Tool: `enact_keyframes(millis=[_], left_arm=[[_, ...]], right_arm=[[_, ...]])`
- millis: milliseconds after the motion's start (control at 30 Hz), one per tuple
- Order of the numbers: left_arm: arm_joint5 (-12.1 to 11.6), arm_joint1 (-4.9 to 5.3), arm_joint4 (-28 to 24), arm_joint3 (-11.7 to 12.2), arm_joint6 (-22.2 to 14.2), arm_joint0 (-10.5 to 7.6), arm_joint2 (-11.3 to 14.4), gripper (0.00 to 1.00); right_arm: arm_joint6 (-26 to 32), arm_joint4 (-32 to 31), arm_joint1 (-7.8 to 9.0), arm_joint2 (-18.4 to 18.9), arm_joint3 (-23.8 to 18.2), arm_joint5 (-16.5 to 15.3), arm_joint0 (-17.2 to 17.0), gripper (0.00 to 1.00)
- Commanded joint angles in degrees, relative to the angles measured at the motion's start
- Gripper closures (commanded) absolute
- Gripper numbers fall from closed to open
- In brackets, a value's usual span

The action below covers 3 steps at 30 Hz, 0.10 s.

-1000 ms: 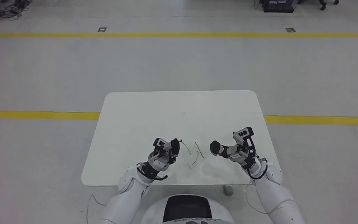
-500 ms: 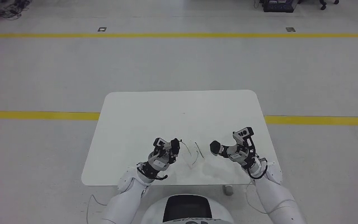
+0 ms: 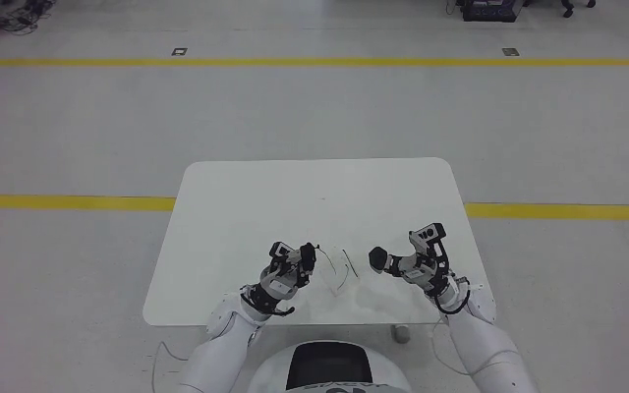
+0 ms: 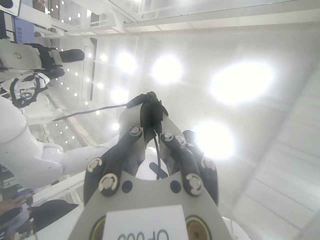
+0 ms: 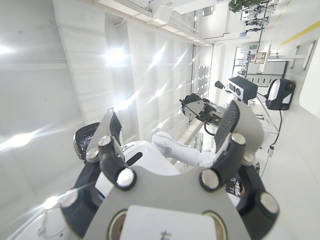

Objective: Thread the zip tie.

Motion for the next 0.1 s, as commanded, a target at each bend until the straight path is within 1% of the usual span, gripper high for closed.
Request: enact_keyframes(millis=[0,67], left_arm=[[0.0,0.0,0.0,0.0,0.0,0.0,0.0,1.0],[0.0,0.0,0.0,0.0,0.0,0.0,0.0,1.0]], right_arm=[[0.0,0.0,0.0,0.0,0.0,0.0,0.0,0.0],[0.0,0.0,0.0,0.0,0.0,0.0,0.0,0.0]])
